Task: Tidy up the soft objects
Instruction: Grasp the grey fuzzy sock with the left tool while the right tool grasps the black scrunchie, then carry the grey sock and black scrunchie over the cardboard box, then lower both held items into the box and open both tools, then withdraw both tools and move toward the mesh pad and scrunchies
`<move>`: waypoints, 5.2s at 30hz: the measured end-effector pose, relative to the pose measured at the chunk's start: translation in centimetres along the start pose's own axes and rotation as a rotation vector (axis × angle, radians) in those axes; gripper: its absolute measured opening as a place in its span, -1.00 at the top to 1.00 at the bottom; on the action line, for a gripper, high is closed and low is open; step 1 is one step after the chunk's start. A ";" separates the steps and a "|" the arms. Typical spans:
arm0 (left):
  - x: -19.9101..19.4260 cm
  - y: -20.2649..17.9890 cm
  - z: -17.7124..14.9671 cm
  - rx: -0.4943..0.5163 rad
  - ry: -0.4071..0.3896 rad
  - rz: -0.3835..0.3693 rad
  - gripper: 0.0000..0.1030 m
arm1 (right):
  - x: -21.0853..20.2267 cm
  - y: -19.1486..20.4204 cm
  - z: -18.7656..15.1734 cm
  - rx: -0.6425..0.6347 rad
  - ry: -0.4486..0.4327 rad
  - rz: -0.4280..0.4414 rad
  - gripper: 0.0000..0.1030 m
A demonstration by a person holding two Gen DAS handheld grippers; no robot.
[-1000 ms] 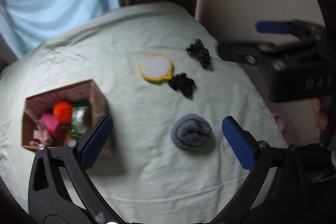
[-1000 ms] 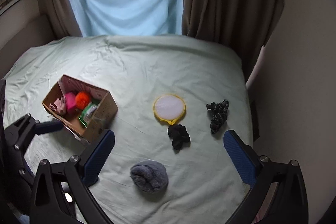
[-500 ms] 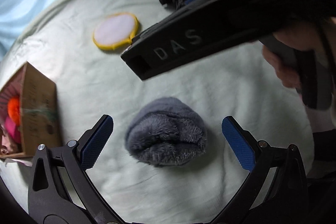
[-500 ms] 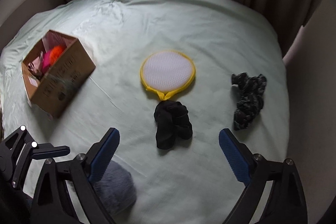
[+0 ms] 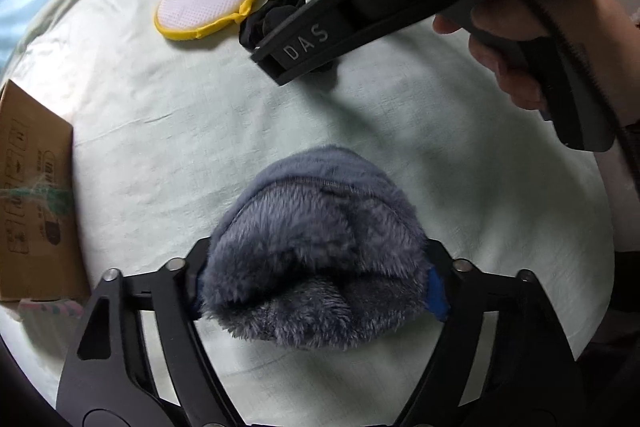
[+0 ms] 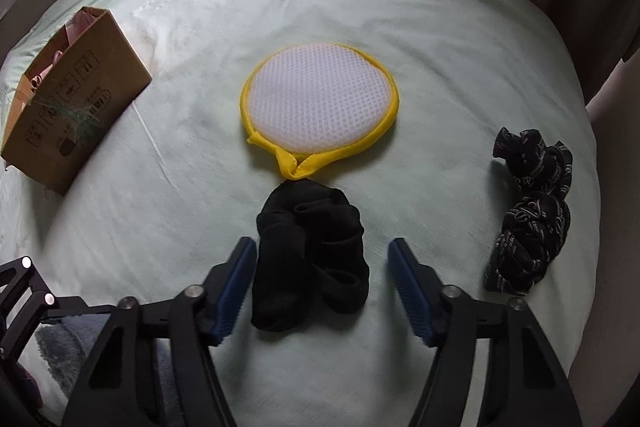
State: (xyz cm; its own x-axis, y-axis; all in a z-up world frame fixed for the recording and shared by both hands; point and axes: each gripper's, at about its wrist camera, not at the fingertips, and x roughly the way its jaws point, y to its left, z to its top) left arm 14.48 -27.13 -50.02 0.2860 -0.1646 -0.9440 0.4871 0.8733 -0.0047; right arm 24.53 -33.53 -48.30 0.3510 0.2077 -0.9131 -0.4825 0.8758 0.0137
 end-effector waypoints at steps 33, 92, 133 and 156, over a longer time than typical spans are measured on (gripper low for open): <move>-16.5 3.8 3.1 -0.032 -0.217 0.011 0.08 | -16.9 3.3 4.5 0.016 -0.132 -0.111 0.61; -13.5 40.1 -3.5 -0.298 0.099 0.021 0.04 | -5.4 24.9 18.0 0.745 0.157 -0.080 0.61; -29.0 40.1 -5.2 -0.288 -0.112 0.182 -0.99 | -20.4 29.1 19.8 0.562 -0.152 -0.118 -1.00; -45.9 34.8 -14.3 -0.286 -0.449 0.206 -0.99 | -38.0 36.6 9.4 0.527 -0.428 -0.367 -1.00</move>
State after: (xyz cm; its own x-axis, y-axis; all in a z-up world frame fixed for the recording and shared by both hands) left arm 6.54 17.37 -11.59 0.7043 -0.1015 -0.7026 0.1592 0.9871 0.0170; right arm 1.09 -5.25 -9.24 0.7461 -0.0797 -0.6610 0.1333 0.9906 0.0310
